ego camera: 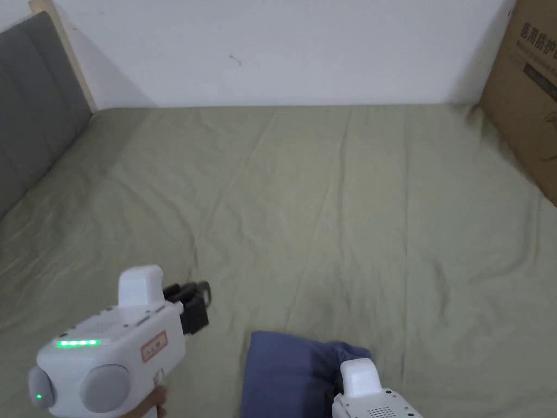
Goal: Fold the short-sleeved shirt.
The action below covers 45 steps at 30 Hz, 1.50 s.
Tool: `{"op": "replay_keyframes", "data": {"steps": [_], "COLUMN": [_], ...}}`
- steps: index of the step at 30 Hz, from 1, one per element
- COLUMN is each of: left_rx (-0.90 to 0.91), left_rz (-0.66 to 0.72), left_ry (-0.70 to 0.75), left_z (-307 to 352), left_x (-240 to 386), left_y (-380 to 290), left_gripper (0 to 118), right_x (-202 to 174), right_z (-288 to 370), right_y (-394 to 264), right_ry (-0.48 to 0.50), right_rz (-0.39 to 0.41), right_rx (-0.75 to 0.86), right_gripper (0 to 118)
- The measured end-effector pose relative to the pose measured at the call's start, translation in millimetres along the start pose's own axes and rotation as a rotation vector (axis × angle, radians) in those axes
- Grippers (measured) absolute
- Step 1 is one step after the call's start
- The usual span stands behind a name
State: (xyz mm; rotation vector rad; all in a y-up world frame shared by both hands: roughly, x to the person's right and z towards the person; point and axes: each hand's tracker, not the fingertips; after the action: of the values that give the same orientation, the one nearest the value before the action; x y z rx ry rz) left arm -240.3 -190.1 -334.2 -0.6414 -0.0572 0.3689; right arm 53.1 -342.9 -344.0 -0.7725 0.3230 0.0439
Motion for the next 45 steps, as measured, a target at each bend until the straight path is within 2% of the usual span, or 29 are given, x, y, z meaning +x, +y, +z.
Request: {"op": "replay_keyframes", "data": {"steps": [2,3,7,12,14,15,17,19,21,23,25,27,33,37,41,45], "left_rx": [-0.105,-0.173,-0.347,-0.42,-0.47,-0.508,-0.522,-0.493,-0.509,-0.494,-0.469,-0.447,-0.379,-0.329,-0.292,-0.274], "left_rz": [0.037,0.04,0.132,0.229,0.256,0.249,0.249,0.246,0.285,0.349,0.281,0.225,0.149,0.113,0.151,0.115], "left_ry": [-0.004,-0.029,-0.091,-0.095,-0.114,-0.115,-0.15,-0.154,-0.183,-0.223,-0.21,-0.211,-0.156,-0.011,0.129,0.279], "left_z": [-19.2,-29.0,-59.0,-87.7,-100.9,-105.0,-104.5,-98.5,-98.5,-96.2,-89.7,-84.4,-60.0,-37.9,-17.4,1.7], "left_x": [-0.9,-1.7,-1.2,-5.4,-8.3,-7.8,-5.9,-6.2,-13.0,-14.6,-9.1,-5.7,-40.3,-105.7,-186.0,-257.4], "left_y": [-22.6,-33.6,-67.3,-83.6,-90.9,-94.0,-99.6,-99.5,-98.2,-95.8,-92.1,-84.1,-39.4,-2.1,34.4,68.5], "left_gripper": [101,107,107,107,103,94,60,57,39,28,26,25,25,25,25,25], "right_x": [3.4,4.6,9.4,13.0,12.9,12.8,13.3,14.6,16.0,18.3,22.4,25.5,32.0,29.9,24.9,14.3], "right_z": [2.6,2.7,2.6,4.0,3.8,3.8,3.1,3.3,2.8,4.6,9.8,22.1,67.0,88.4,95.4,94.8], "right_y": [0.6,0.9,0.0,-1.1,-1.8,-1.5,-0.8,-0.1,0.5,5.8,15.5,25.3,81.0,112.3,131.4,143.0], "right_ry": [0.01,0.014,0.037,0.057,0.062,0.063,0.066,0.072,0.078,0.089,0.113,0.128,0.104,0.079,0.078,0.067], "right_rz": [-0.014,-0.016,-0.04,-0.06,-0.056,-0.05,-0.038,-0.03,-0.034,-0.041,-0.066,-0.085,-0.025,0.03,0.028,0.05], "right_rx": [-0.004,-0.006,-0.007,0.0,0.004,0.004,-0.002,-0.005,-0.008,-0.02,-0.042,0.017,0.191,0.274,0.316,0.344], "right_gripper": [0,0,0,0,0,0,0,0,0,0,0,0,0,0,0,0]}}
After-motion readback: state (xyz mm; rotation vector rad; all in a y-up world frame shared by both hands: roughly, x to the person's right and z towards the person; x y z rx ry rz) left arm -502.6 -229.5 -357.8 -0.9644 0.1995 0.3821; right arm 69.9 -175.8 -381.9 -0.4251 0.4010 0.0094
